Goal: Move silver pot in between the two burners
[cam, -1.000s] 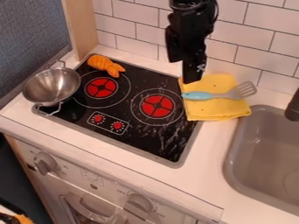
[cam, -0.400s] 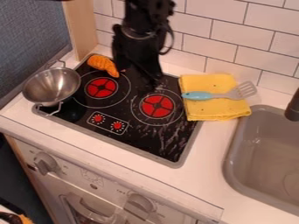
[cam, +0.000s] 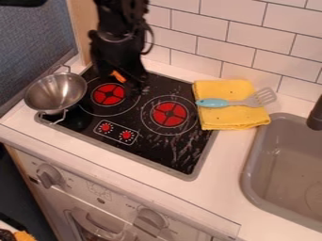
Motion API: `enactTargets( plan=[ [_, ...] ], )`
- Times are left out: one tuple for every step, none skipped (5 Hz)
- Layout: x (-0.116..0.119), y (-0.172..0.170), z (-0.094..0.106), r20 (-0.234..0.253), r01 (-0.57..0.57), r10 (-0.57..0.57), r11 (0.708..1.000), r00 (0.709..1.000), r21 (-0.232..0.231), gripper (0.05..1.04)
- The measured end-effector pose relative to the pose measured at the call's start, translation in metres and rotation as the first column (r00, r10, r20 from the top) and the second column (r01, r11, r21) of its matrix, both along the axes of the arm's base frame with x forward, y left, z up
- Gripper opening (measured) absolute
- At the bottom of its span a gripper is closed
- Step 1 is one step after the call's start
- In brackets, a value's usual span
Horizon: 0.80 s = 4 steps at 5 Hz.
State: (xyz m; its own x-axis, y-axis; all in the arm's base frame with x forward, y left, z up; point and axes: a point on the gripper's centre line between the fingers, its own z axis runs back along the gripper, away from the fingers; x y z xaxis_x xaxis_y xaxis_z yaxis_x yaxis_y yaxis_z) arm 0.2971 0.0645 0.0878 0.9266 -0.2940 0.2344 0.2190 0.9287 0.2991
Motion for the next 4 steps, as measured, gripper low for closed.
enactTargets(
  plan=[
    [0.0, 0.012, 0.0, 0.018, -0.038, 0.038, 0.999, 0.999, -0.001, 0.999],
    [-0.005, 0.027, -0.003, 0.003, -0.08, 0.08, 0.997, 0.997, 0.019, 0.999],
    [-0.01, 0.038, -0.012, -0.027, -0.106, 0.108, 0.993, 0.994, 0.046, 0.999],
    [-0.013, 0.051, -0.027, -0.058, -0.142, 0.145, 0.988, 0.988, 0.054, 0.999]
  ],
)
